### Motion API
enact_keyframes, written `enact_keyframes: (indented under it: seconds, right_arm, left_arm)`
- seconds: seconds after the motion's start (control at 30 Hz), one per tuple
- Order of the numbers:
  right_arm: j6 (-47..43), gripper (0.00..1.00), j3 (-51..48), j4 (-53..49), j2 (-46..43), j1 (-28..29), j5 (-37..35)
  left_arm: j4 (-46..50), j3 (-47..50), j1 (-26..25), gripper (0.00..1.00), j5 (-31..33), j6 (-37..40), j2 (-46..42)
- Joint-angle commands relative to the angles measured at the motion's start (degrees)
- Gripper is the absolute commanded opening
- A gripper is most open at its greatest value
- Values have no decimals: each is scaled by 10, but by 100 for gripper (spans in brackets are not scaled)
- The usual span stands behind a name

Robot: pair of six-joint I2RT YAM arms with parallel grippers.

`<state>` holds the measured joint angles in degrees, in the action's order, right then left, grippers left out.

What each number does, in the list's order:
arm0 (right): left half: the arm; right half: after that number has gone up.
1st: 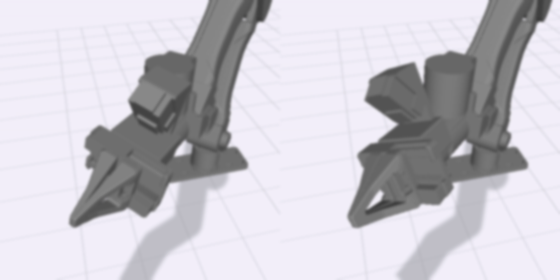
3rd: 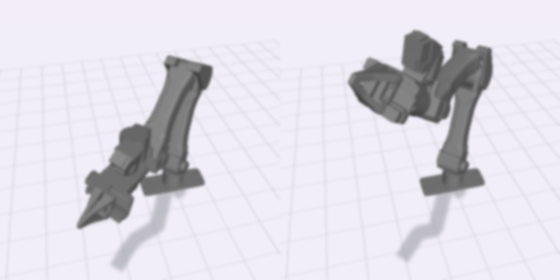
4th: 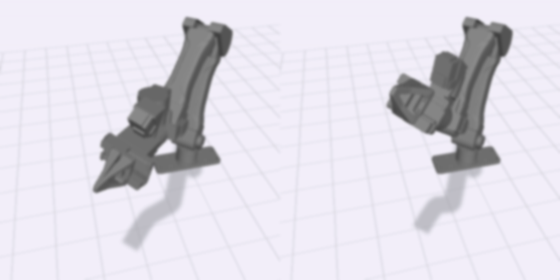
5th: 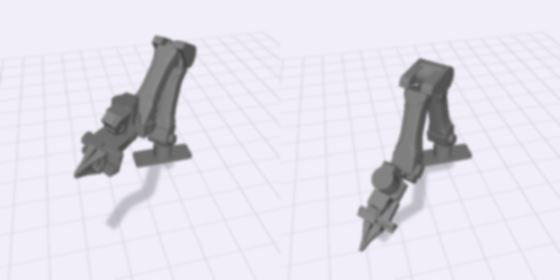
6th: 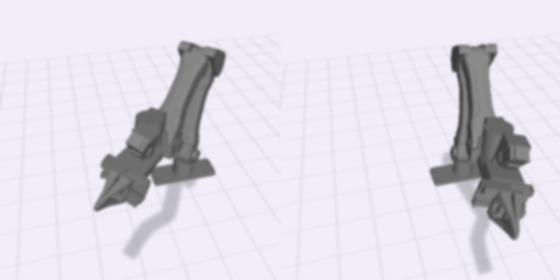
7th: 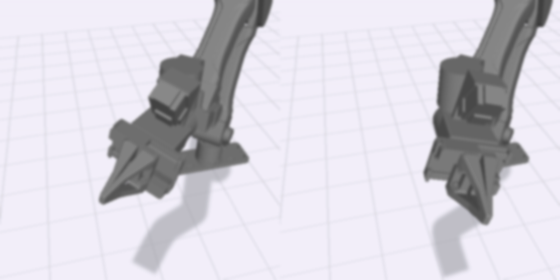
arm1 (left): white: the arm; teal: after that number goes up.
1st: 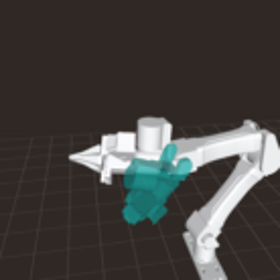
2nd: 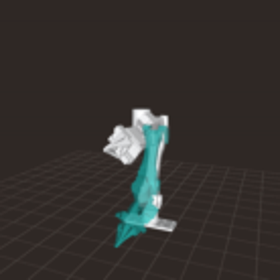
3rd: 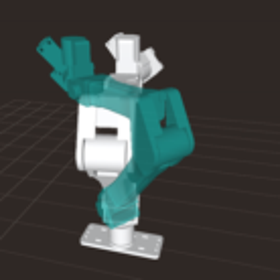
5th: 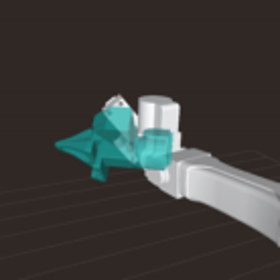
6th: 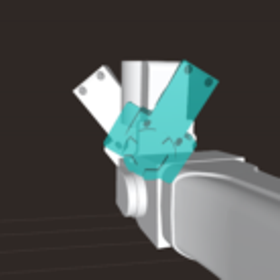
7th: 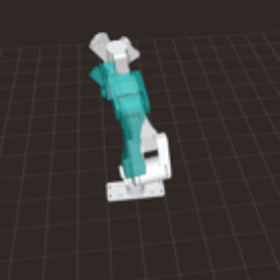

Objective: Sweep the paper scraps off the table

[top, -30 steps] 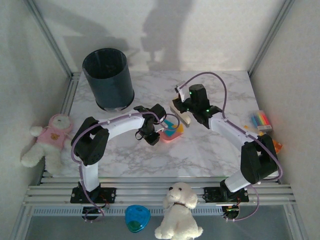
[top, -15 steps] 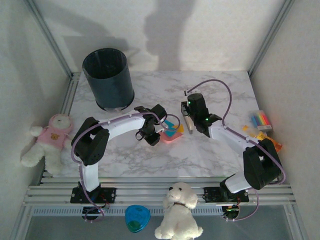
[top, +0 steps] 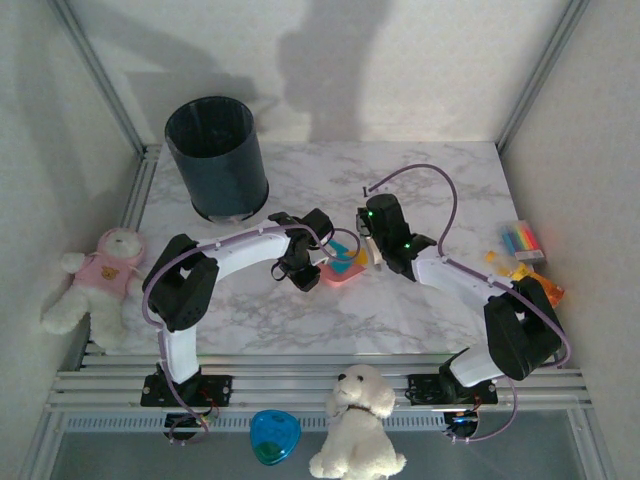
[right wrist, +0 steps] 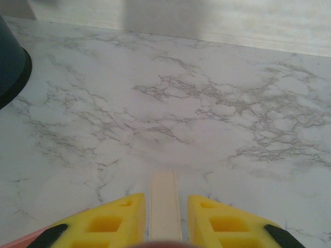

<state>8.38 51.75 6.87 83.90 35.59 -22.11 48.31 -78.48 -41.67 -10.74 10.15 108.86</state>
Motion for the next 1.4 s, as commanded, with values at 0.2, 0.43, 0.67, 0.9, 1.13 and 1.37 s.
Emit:
enact_keyframes:
  seconds: [0.2,0.43,0.67,0.9,1.13,1.37]
  right_arm:
    - [-11,0,19,7,29,12,94]
    - [-50,0,33,-14,35,15,179]
    - [-80,0,35,-23,26,15,241]
    - [-98,0,40,-35,20,15,278]
    - [-105,0,38,-36,4,14,280]
    - [-98,0,36,-31,-11,15,254]
  left_arm:
    - [34,-13,-8,0,-7,11,-11]
    - [36,-17,-9,0,-8,13,-9]
    - [37,-16,-10,0,-7,14,-9]
    - [38,-19,-10,0,-8,14,-9]
    - [39,-19,-10,0,-7,15,-11]
    - [39,-17,-10,0,-3,15,-10]
